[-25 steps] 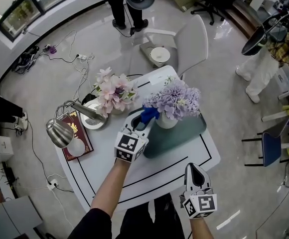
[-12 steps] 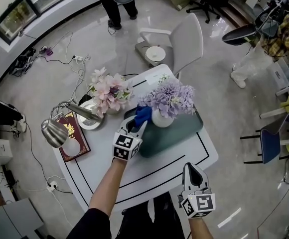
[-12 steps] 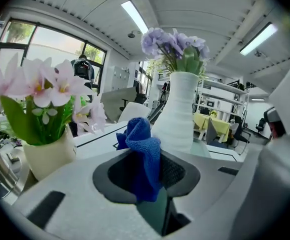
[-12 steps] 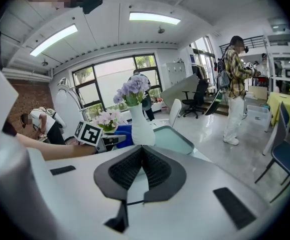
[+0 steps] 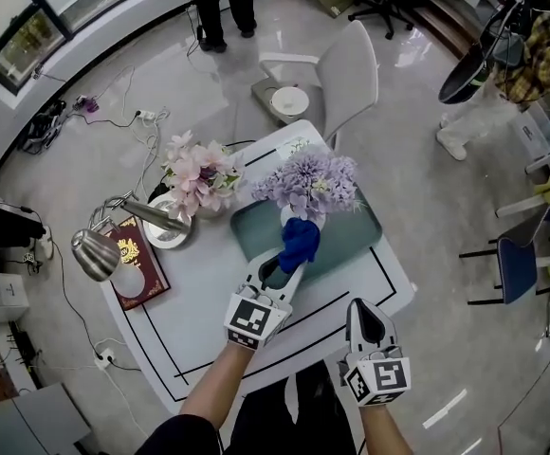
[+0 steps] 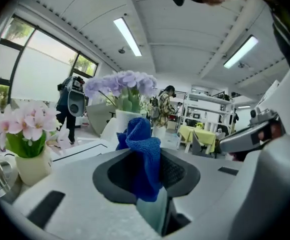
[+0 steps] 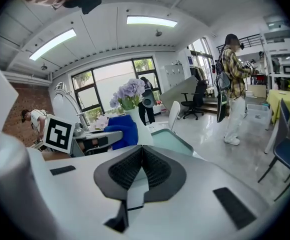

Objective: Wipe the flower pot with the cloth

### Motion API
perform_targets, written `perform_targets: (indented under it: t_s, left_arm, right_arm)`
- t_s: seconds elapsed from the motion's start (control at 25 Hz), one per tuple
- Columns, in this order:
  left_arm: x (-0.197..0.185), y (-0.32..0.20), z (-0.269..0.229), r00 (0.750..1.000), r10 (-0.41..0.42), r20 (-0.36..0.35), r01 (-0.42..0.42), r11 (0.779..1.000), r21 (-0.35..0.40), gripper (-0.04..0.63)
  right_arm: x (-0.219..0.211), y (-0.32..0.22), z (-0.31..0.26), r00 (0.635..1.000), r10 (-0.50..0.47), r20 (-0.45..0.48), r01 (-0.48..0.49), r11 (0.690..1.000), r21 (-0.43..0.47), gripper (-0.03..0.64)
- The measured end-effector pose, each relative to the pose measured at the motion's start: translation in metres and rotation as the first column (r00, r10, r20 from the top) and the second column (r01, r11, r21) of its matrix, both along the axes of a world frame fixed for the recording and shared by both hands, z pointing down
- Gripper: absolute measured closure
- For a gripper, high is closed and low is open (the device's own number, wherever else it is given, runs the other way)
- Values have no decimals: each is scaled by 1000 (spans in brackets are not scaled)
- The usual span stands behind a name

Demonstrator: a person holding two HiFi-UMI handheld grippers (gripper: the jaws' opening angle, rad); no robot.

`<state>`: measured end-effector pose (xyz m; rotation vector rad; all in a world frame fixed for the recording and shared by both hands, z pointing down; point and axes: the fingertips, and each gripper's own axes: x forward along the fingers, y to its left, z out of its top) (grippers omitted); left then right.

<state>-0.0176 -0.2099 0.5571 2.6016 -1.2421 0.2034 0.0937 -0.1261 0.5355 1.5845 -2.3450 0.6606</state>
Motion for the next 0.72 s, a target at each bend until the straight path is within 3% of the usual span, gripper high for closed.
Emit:
perform_targets:
  t_s: [0.48,0.72]
  left_arm:
    - [24,12,72,995,59,78,-46,985,-165,489]
    - [55,5,10,997,77,-30,-78,996,-43,489]
  right_arm:
    - [33,7,13,999,38,3,-38,999,-39,609]
    - [48,6,12,998,54,7,-54,998,-38,609]
